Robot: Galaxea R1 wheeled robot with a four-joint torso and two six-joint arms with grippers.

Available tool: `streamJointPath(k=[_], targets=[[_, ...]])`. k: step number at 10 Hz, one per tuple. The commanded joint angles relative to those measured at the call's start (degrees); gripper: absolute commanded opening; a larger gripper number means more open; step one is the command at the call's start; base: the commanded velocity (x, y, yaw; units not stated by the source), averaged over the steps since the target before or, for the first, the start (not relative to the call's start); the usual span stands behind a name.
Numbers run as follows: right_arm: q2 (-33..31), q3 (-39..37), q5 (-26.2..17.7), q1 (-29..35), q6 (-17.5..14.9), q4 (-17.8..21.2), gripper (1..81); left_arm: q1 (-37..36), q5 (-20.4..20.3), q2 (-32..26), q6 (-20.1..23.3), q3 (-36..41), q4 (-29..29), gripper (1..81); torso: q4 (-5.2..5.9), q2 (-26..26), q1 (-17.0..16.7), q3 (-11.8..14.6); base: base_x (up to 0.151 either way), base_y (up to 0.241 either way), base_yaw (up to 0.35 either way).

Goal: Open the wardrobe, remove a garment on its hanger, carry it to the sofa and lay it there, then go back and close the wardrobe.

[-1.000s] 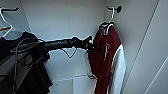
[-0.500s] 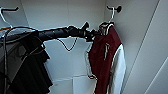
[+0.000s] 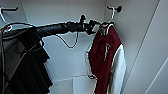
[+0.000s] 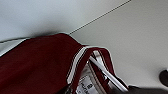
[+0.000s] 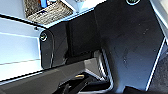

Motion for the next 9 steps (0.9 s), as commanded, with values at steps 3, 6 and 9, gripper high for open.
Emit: streamJointPath(k=[3, 6, 9], targets=[[2.7, -3.8, -2.4, 2.3, 0.2, 0.5, 81.1, -11.5, -4.8, 4.3, -4.0, -4.6, -1.4, 81.1, 0.0, 0.0, 0.0, 0.0, 0.0, 0.0, 0.0], [3.8, -5.8, -2.5, 2.3, 0.2, 0.5, 81.1, -12.2, -6.3, 7.0, -9.7, -7.0, -1.5, 81.1, 0.0, 0.0, 0.0, 0.0, 0.0, 0.0, 0.0], [4.0, -5.9, -2.5, 2.4, 0.2, 0.5, 81.1, -12.2, -6.2, 8.5, -13.5, -9.5, -1.6, 81.1, 0.0, 0.0, 0.0, 0.0, 0.0, 0.0, 0.0]])
